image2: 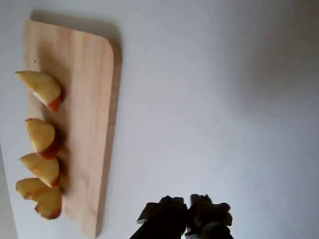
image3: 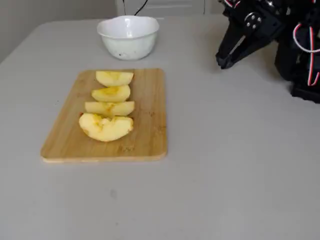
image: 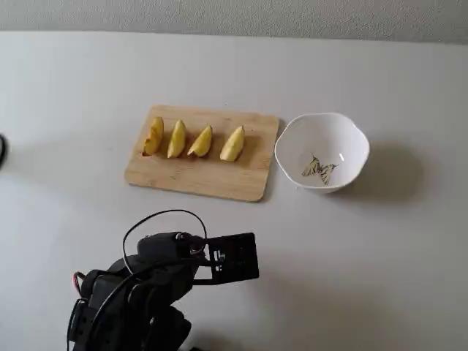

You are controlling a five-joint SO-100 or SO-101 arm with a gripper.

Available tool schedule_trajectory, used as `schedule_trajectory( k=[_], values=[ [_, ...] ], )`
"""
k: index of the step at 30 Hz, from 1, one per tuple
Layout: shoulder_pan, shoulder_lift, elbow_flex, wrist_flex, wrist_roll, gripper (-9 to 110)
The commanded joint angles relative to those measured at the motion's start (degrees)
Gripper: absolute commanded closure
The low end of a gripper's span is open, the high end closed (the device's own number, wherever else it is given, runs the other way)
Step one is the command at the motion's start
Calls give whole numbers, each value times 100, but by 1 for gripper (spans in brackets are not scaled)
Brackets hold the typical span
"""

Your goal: Pick up the rightmost apple slice from the cutting board and place it into the bowl

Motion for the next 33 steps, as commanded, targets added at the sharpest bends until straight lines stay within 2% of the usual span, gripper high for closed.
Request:
schedule_trajectory(
  k=[1,17,24,29,33],
  values=[
    [-35,18,0,35,-62,101],
    [123,18,44,-167,-281,101],
    [870,18,211,-1099,-1450,101],
    [853,18,-668,-949,-2725,101],
    [615,-369,-1494,-1354,-3621,98]
  ],
)
